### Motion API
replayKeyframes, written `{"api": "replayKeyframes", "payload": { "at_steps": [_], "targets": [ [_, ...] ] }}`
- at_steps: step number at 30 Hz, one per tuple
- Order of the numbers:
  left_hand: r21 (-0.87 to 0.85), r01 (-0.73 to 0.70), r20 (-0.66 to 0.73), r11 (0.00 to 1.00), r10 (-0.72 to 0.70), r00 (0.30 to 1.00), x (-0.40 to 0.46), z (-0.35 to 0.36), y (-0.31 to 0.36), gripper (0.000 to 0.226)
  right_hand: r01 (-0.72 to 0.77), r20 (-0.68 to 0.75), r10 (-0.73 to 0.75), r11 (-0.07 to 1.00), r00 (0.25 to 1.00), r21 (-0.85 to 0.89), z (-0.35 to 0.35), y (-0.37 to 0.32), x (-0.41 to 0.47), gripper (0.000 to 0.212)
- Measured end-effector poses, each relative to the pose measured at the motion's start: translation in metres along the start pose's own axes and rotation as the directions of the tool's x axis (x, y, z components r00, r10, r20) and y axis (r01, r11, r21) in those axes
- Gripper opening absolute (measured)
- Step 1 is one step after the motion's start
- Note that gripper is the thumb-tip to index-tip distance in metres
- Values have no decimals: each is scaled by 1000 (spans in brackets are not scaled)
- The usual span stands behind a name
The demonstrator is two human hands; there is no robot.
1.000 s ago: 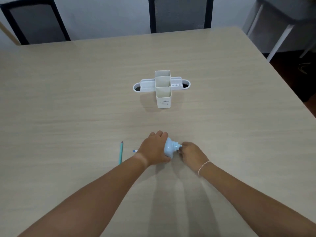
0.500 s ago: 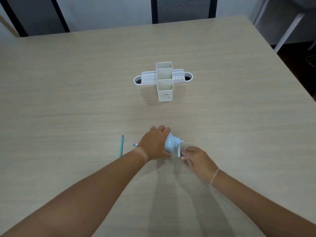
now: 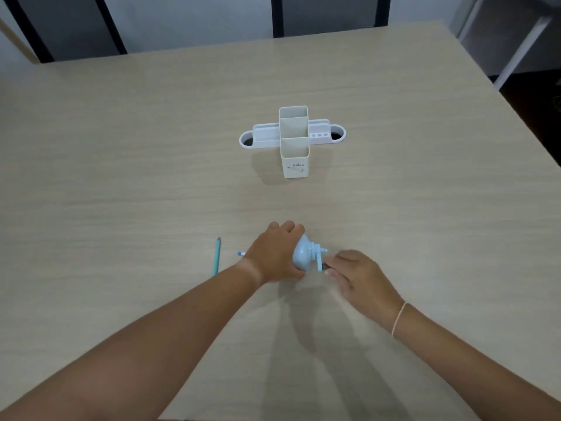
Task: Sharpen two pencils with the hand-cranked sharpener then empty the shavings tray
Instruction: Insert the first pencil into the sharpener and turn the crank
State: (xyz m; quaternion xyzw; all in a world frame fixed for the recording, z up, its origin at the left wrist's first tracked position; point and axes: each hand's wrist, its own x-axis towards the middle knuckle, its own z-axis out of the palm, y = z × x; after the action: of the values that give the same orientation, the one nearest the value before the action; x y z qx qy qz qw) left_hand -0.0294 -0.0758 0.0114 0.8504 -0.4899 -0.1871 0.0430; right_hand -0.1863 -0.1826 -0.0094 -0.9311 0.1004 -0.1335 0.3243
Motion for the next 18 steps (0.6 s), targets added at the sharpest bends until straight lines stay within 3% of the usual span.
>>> {"api": "replayKeyframes", "payload": {
  "at_steps": [4,7,9,11,14,18],
  "targets": [
    [-10,7,-2,1000,-7,1000,0,-2,1,58,-76,-86,70,995,994,-67,-12,12,63,17],
    [3,4,-6,1000,-4,1000,0,-1,2,59,-183,122,198,975,972,-128,13,29,68,22],
    [1,13,0,1000,-13,1000,0,-1,1,60,-183,156,199,977,968,-108,26,27,34,29],
    [-7,12,4,1000,-12,1000,0,-1,0,61,-113,120,115,993,986,-25,20,14,1,36],
    [-10,1,2,1000,-1,1000,0,-1,-1,62,-9,-54,10,1000,999,12,-4,-1,12,32],
    [-14,3,4,1000,-3,1000,2,-3,0,57,-90,-96,88,996,992,-18,-6,14,67,22]
  ]
}}
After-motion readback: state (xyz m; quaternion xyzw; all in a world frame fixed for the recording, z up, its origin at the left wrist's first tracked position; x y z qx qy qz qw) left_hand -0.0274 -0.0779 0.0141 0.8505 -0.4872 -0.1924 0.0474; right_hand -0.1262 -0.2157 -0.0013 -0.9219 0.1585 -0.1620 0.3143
